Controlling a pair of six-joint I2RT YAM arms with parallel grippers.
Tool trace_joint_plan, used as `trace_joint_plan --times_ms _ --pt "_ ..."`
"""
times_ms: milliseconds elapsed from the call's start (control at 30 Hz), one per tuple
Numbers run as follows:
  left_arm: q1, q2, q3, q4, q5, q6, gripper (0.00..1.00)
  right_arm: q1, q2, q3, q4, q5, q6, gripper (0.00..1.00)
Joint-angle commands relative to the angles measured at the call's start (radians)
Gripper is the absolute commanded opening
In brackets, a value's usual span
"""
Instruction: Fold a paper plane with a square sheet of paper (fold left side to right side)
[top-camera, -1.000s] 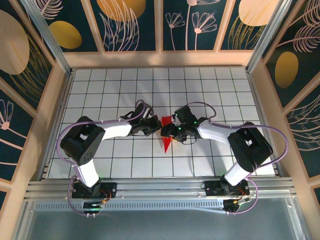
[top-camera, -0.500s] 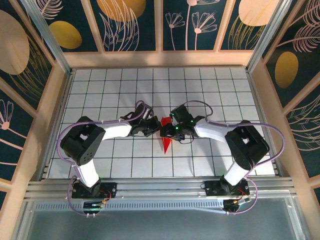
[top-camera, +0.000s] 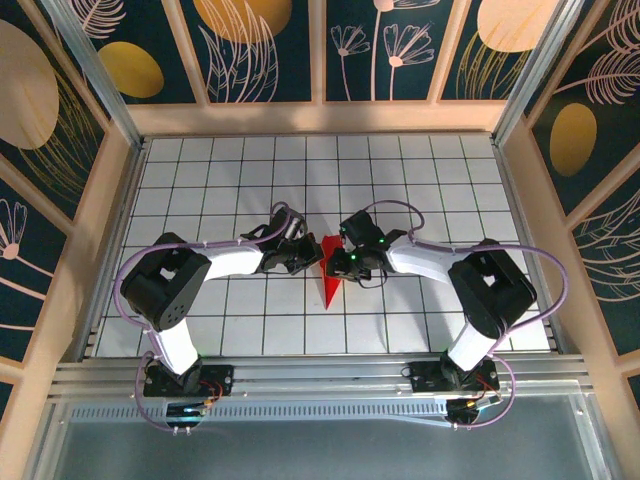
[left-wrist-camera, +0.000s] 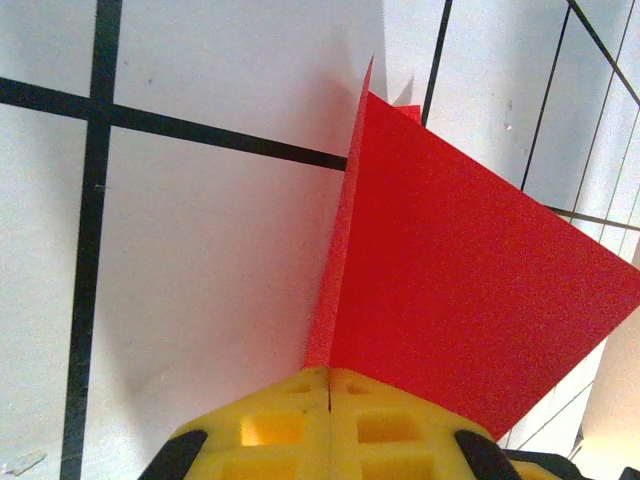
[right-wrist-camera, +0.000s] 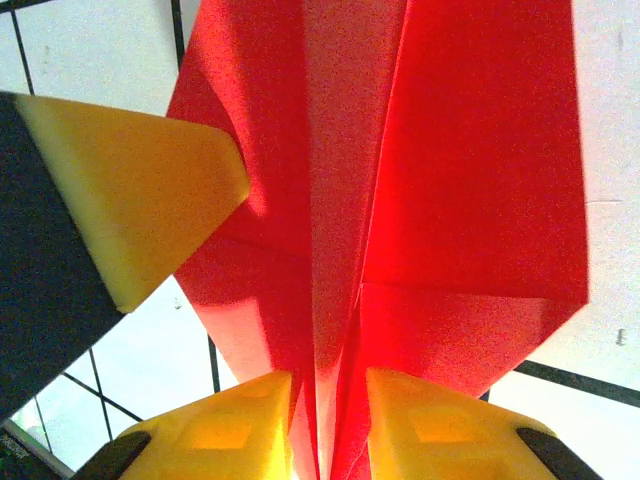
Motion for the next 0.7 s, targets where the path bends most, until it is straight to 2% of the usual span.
trace_joint_plan --times_ms 0,667 --pt "-0.009 0.017 -0.011 0.015 0.013 -0.028 0.00 0.018 0.021 0.023 -0.012 0.021 0.032 0.26" --pt "-0.014 0.025 -0.008 0.016 0.013 -0.031 0.00 0.035 0.061 0.011 0.018 0.016 0.105 0.21"
